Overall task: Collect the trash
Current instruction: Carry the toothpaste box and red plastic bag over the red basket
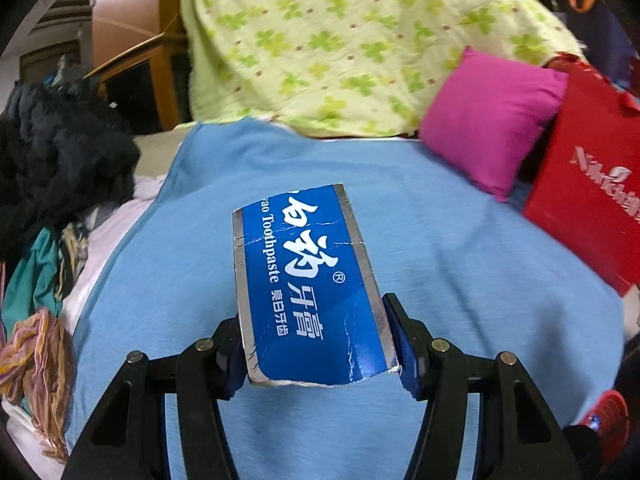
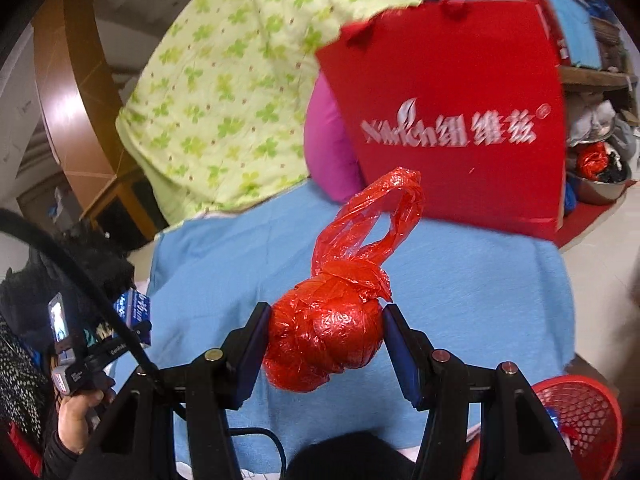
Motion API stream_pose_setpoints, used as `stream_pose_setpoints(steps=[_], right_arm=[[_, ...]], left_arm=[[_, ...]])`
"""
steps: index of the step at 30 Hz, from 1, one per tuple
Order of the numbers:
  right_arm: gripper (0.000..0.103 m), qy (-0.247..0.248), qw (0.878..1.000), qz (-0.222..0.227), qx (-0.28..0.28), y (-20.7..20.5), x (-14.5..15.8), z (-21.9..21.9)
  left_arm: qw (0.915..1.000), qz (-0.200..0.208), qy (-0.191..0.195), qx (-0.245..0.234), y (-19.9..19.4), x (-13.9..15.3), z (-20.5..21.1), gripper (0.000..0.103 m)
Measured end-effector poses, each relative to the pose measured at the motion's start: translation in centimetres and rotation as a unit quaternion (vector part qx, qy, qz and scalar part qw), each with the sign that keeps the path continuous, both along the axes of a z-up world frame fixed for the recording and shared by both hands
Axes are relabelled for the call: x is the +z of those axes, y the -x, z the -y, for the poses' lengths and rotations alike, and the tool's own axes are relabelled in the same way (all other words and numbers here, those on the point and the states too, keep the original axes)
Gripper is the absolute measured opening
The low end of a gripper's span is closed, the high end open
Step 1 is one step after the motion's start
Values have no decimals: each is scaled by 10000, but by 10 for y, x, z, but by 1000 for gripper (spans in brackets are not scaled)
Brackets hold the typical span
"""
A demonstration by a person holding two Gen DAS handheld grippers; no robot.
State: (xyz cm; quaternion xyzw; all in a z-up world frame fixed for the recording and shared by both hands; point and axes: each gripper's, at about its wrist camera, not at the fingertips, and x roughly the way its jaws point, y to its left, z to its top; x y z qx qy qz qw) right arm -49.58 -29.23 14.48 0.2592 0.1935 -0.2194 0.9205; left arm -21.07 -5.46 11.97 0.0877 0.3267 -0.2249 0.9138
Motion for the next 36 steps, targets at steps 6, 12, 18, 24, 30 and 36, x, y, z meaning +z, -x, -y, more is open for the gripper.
stream_pose_setpoints(steps=[6, 12, 18, 24, 30, 36], right_arm=[[59, 328, 9978, 483, -322, 52, 48, -2], [59, 644, 9942, 615, -597, 98, 78, -5], [59, 610, 9926, 424, -956, 138, 67, 4], [59, 88, 9910, -154, -1326, 170, 2, 14], [59, -348, 9838, -846, -1539, 182, -67, 23], [59, -694, 9759, -1191, -1689, 194, -113, 34]], left_arm=[[9977, 194, 239, -608, 45, 36, 20, 62], [9903, 222, 353, -1326, 90, 56, 47, 62], [9779, 138, 391, -2048, 134, 59, 81, 62], [9671, 45, 228, -2531, 162, 46, 110, 62], [9585, -86, 126, -2848, 179, 32, 128, 62], [9506, -107, 35, -3101, 195, 26, 140, 62]])
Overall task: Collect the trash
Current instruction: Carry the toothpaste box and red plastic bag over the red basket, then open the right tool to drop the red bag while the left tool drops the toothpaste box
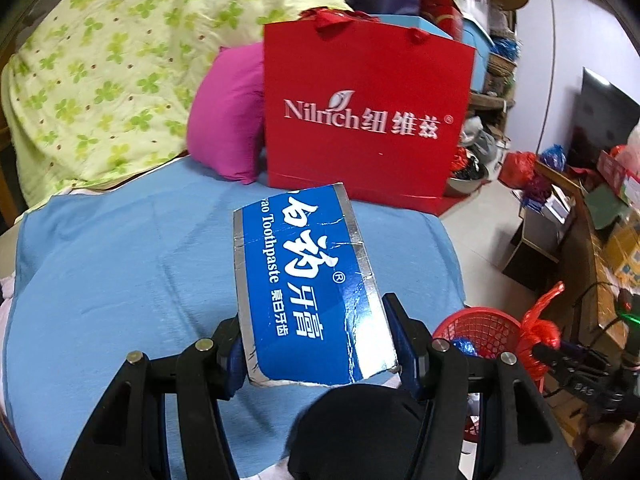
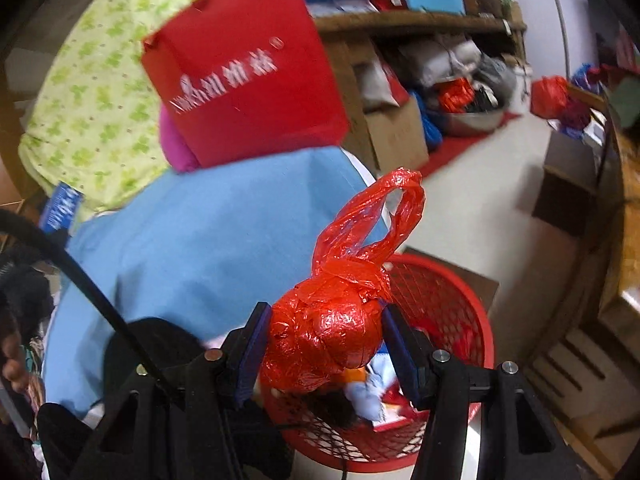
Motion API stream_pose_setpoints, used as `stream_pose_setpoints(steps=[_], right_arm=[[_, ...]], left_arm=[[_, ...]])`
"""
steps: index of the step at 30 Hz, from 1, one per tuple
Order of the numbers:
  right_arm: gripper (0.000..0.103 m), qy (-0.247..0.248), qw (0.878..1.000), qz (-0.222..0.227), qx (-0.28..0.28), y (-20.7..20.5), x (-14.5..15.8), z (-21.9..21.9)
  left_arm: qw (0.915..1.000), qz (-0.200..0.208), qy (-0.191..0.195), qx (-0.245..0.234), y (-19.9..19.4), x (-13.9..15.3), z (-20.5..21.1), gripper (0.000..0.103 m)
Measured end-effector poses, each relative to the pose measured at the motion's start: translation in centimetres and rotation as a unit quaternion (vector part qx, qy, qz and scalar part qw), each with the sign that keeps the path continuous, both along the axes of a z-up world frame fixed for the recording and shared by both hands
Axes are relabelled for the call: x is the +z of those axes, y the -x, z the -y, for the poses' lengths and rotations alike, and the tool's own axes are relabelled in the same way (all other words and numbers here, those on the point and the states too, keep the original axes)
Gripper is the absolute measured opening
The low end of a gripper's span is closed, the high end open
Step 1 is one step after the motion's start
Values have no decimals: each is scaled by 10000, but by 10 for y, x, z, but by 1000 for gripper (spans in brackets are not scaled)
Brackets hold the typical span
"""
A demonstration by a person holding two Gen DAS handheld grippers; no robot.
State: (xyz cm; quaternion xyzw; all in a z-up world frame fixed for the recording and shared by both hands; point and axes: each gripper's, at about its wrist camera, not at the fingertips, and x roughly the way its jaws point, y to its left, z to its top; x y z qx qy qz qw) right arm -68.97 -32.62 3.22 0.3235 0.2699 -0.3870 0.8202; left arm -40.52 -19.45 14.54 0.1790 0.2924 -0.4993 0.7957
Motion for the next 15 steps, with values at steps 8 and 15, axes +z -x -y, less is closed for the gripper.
stream_pose_setpoints(steps=[8, 15], right_arm=[[69, -336, 9983, -429, -207, 6, -23, 16], [71, -335, 9977, -390, -437, 18, -17, 19]], left_arm=[[9997, -23, -35, -257, 15, -4, 12, 62], [9987, -32, -16, -503, 30, -3, 23, 62]])
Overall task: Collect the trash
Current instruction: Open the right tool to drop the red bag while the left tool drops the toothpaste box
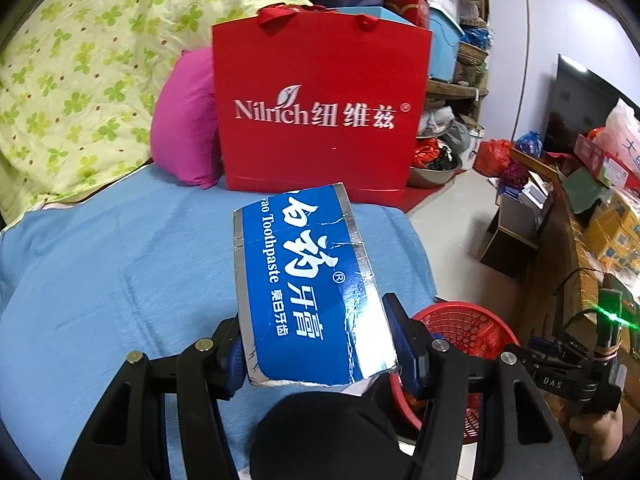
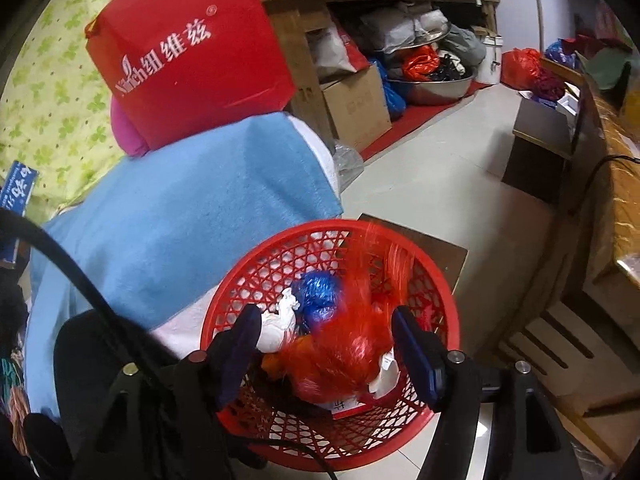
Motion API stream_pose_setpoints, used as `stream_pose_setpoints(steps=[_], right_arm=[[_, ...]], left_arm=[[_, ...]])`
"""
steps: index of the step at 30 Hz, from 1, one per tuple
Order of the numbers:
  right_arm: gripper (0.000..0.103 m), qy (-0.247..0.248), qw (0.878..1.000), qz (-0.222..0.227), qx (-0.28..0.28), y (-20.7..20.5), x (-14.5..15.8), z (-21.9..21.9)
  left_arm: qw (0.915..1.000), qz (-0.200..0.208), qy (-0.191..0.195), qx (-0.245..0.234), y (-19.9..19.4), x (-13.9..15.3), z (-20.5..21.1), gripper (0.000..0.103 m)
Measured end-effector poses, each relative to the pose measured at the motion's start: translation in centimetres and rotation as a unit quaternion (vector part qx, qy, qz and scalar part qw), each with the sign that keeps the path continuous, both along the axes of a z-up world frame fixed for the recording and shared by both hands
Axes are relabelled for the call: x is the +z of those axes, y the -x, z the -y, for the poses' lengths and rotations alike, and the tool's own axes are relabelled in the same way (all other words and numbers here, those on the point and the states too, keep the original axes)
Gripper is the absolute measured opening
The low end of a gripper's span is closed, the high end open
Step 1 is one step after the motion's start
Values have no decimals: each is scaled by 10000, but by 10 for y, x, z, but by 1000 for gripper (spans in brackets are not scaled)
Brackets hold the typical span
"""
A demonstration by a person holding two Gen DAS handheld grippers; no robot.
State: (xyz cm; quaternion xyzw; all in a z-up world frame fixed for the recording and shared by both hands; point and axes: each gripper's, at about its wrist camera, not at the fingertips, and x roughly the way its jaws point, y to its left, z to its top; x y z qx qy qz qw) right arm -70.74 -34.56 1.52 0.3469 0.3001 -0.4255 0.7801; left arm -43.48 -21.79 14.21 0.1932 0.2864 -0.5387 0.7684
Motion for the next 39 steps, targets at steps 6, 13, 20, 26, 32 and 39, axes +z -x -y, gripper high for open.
stream_pose_setpoints(steps=[6, 13, 20, 26, 32, 39], right_arm=[[71, 128, 9997, 138, -132, 11, 13, 3], [71, 304, 9981, 414, -331, 30, 30, 3], [72, 442, 9958, 617, -520, 50, 44, 5], [72, 520, 9940, 743, -615, 62, 50, 7], [72, 459, 9934, 790, -691, 69, 46, 12], [72, 453, 9941, 796, -584, 59, 47, 8]], left_arm=[[9997, -30, -24, -239, 16, 0, 11, 62], [9955, -301, -239, -865, 50, -15, 36, 62], [9869, -545, -635, -1382, 85, -42, 69, 62], [9783, -625, -1083, -1651, 108, -71, 91, 64], [9723, -677, -1484, -1673, 116, -89, 107, 78], [9830, -540, -1180, -1299, 92, -66, 87, 78]])
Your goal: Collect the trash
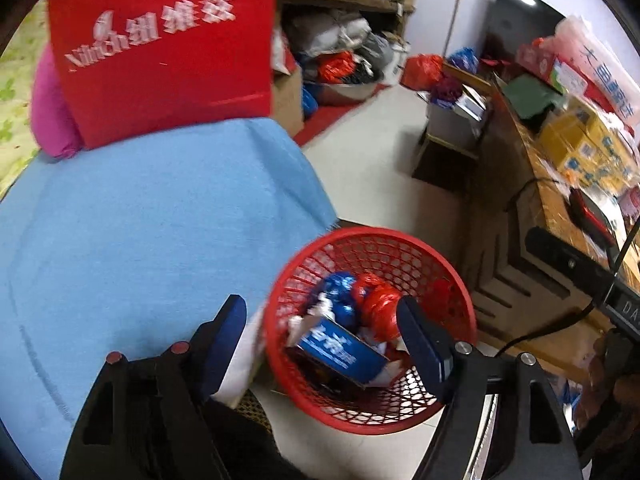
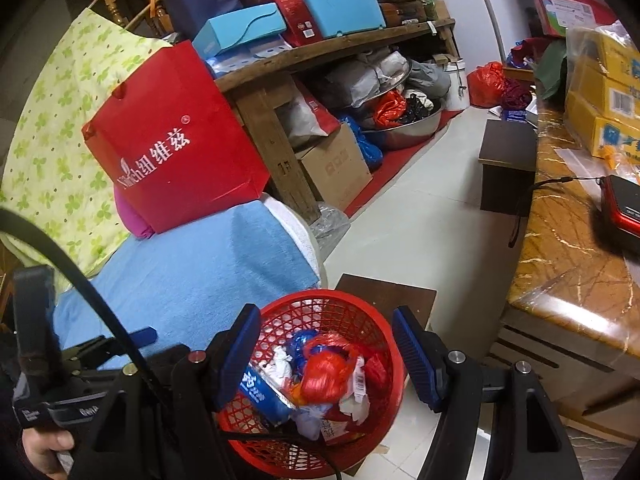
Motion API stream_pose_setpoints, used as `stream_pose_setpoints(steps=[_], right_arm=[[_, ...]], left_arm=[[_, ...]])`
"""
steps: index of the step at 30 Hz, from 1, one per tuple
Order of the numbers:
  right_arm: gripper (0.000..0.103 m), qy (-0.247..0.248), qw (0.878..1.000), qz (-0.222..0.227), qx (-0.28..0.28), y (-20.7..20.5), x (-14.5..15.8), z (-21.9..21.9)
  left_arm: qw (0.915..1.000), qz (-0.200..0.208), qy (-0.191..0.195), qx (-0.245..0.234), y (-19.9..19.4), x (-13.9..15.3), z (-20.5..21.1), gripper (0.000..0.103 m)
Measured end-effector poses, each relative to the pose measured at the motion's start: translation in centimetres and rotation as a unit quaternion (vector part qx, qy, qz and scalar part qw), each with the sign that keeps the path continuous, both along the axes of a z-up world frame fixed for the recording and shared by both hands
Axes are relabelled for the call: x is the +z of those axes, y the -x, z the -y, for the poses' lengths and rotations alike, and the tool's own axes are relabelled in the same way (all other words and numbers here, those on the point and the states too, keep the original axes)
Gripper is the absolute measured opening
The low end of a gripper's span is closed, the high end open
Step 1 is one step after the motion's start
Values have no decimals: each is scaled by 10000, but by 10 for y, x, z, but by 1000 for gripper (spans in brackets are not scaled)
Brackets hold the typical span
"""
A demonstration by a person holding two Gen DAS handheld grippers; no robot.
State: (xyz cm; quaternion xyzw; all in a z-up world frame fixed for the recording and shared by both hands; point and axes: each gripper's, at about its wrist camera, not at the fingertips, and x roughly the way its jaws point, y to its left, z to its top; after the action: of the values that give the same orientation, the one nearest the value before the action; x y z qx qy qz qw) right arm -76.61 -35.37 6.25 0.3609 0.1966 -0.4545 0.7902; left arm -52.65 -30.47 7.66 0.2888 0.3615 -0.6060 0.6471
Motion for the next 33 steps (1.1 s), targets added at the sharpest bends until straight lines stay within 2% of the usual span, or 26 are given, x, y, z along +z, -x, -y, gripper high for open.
stream_pose_setpoints(steps=[12, 16, 18, 29, 33], right_arm=[[72, 27, 9983, -297, 491, -38, 7, -36], [72, 11, 9974, -424, 577, -44, 8, -53], [72, 23, 9971, -460, 607, -45, 10, -61], [72, 181, 9951, -684, 694, -54, 24, -86], [78, 236, 9945, -704, 741, -60, 27, -95]], left_arm=[[9956, 279, 488, 756, -32, 25, -60, 79], [9927, 316, 694, 937, -37, 35, -79, 90], [9909, 386, 798, 1017, -39, 40, -88, 90], [9844, 466, 994, 1375, -52, 53, -115, 90], [9832, 421, 1034, 1443, -55, 53, -121, 90]])
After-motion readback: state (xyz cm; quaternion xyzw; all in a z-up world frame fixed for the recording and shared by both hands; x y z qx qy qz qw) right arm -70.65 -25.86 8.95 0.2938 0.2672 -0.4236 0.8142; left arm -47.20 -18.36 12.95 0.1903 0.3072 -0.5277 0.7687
